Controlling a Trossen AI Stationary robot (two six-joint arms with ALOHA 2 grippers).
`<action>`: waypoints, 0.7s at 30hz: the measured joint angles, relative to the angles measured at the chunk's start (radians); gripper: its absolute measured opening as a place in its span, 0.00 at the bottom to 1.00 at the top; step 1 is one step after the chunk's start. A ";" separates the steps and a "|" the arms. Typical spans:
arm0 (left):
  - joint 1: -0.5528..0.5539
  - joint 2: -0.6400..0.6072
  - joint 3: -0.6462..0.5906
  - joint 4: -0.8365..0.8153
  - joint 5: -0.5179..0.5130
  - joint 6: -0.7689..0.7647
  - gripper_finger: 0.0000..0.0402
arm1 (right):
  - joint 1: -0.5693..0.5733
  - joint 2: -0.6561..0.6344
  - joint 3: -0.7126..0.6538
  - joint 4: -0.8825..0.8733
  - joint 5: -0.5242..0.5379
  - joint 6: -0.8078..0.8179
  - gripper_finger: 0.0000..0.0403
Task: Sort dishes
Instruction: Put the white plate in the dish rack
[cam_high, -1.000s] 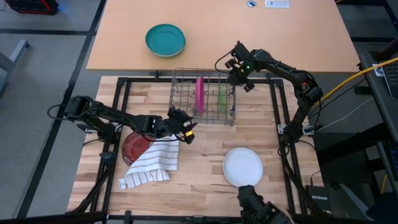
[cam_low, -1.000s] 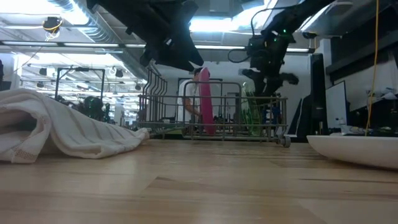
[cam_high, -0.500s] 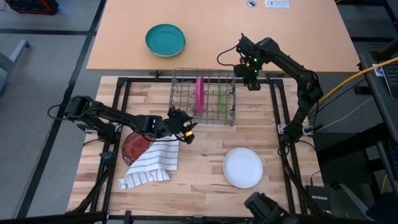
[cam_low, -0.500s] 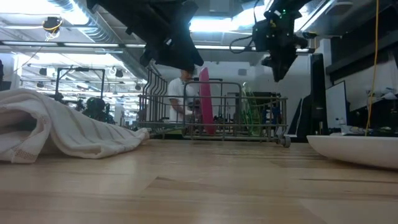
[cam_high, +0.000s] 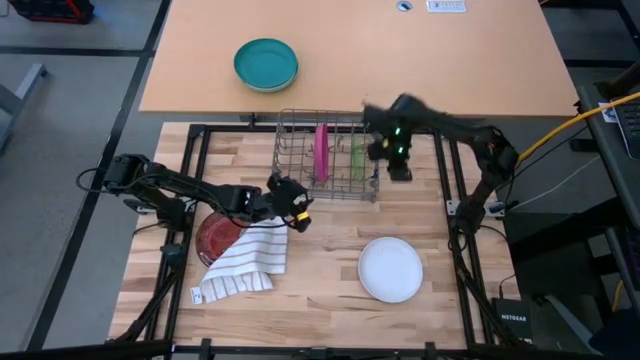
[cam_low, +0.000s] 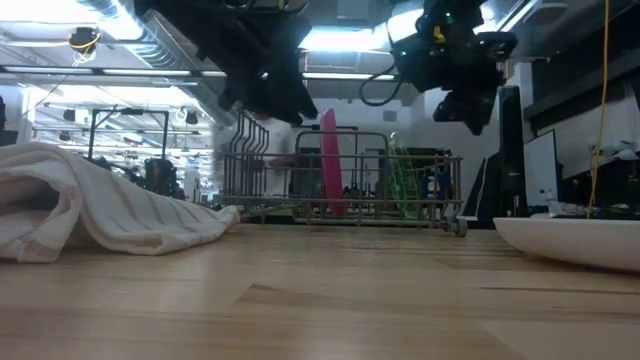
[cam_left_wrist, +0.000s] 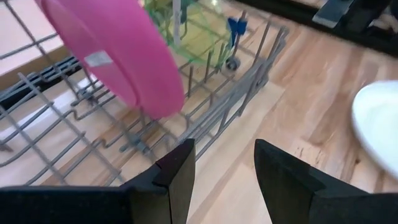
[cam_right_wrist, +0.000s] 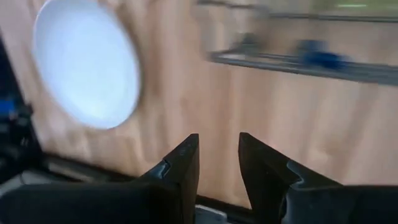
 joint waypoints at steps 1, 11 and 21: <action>0.000 0.000 0.000 -0.009 0.000 -0.001 0.39 | 0.036 -0.002 -0.024 0.001 0.001 0.005 0.29; 0.000 0.000 0.000 -0.035 0.000 -0.001 0.39 | 0.358 -0.005 -0.231 0.013 0.006 0.010 0.29; 0.000 0.000 0.000 -0.036 0.000 -0.001 0.39 | 0.567 -0.005 -0.366 0.311 0.107 0.019 0.29</action>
